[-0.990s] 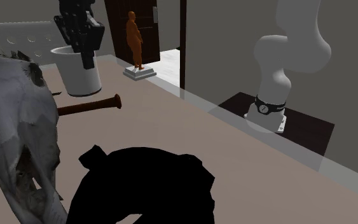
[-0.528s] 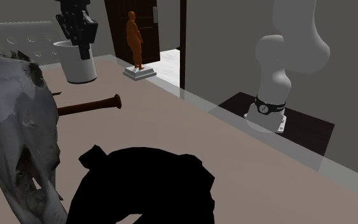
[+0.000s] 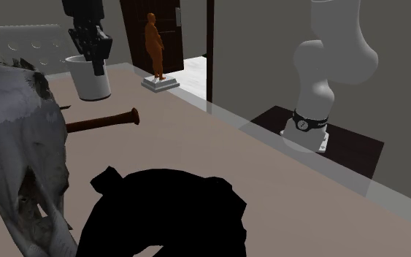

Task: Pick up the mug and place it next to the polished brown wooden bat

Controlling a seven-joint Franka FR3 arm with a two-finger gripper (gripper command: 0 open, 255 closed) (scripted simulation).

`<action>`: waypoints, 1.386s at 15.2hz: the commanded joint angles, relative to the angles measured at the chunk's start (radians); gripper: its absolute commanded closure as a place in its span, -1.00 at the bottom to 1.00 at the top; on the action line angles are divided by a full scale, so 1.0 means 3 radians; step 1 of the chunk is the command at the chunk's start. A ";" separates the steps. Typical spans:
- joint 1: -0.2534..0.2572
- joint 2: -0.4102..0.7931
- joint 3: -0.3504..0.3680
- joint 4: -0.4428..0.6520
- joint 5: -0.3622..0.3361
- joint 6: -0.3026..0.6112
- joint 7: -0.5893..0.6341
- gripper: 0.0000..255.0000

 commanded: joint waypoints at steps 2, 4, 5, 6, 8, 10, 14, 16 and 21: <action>0.0006 -0.0015 0.0001 -0.0150 0.0000 0.0139 -0.0008 1.00; 0.0010 -0.0010 0.0003 -0.0233 0.0003 0.0226 -0.0011 1.00; 0.0011 -0.0007 0.0004 -0.0273 0.0005 0.0269 -0.0013 1.00; 0.0013 -0.0002 0.0005 -0.0312 0.0007 0.0312 -0.0015 1.00; 0.0015 0.0009 0.0008 -0.0386 0.0012 0.0396 -0.0020 1.00; 0.0017 0.0023 0.0011 -0.0455 0.0017 0.0479 -0.0024 1.00; 0.0018 0.0059 0.0017 -0.0582 0.0031 0.0641 -0.0035 1.00; 0.0018 0.0082 0.0021 -0.0639 0.0039 0.0720 -0.0041 1.00; 0.0015 0.0149 0.0033 -0.0767 0.0062 0.0914 -0.0057 1.00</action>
